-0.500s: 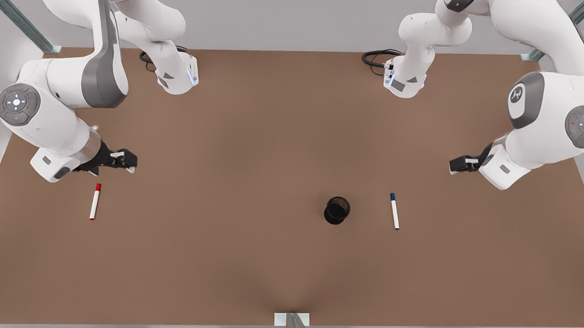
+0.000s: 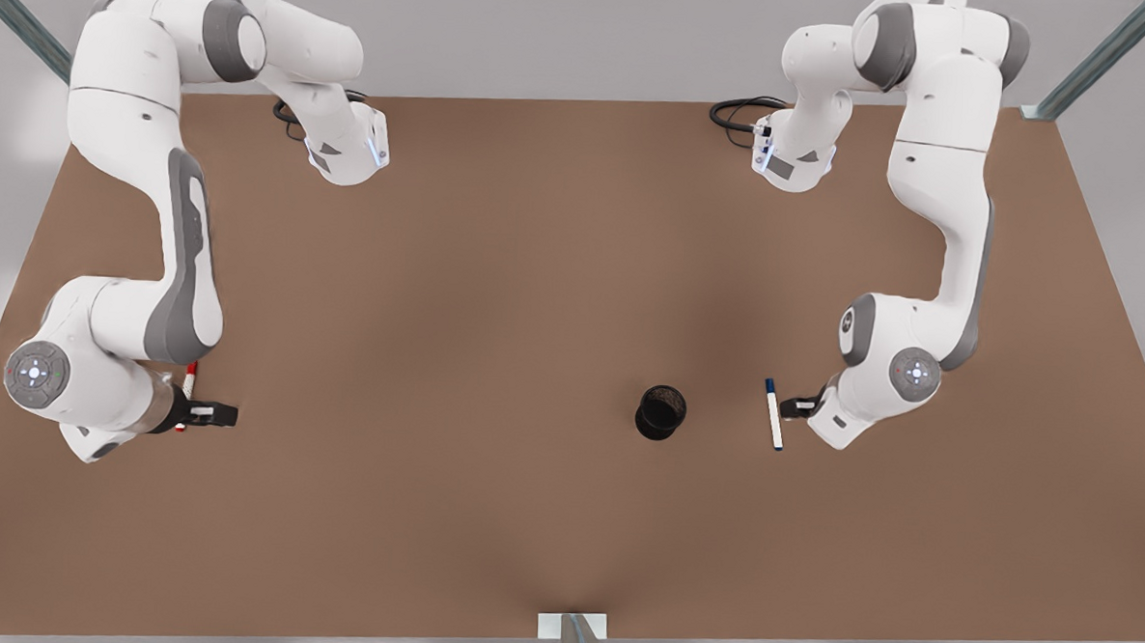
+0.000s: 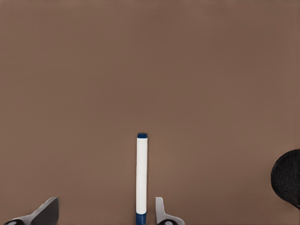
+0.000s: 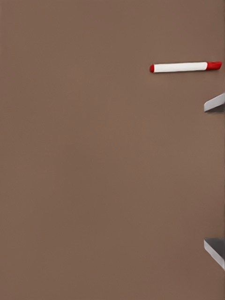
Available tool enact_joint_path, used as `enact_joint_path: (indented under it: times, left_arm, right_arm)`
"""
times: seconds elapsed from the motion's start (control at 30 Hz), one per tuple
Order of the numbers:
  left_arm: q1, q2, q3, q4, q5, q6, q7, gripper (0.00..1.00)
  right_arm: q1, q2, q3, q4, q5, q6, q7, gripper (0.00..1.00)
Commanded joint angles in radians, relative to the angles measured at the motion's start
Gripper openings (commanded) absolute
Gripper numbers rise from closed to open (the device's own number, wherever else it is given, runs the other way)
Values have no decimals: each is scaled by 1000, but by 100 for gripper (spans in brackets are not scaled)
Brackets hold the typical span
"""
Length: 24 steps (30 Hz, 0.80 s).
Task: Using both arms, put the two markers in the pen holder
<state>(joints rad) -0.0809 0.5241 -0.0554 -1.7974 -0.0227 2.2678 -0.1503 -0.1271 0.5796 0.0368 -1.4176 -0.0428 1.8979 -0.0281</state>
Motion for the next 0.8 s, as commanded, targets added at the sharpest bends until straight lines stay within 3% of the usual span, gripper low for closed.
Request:
enact_joint_path:
  times: [0.0,0.07,0.17,0.6,0.67,0.77]
  left_arm:
    - [-8,13,0,-16,3,219,-137,100]
    - [-8,34,0,-62,3,291,-146,100]
    - [-16,57,0,-59,3,296,-146,100]
    - [-36,102,0,-46,3,311,-143,100]
    - [-36,120,0,-40,4,311,-140,100]
    - [-36,138,0,-40,4,311,-138,96]
  right_arm:
    - [-45,77,0,-17,0,309,-208,100]
    - [-69,115,0,-70,0,372,-242,100]
    - [-121,54,8,-354,-3,656,-308,100]
    - [-252,103,8,-374,-2,687,-516,100]
    - [-255,106,8,-377,-2,687,-539,91]
    - [-263,109,9,-380,-2,682,-559,67]
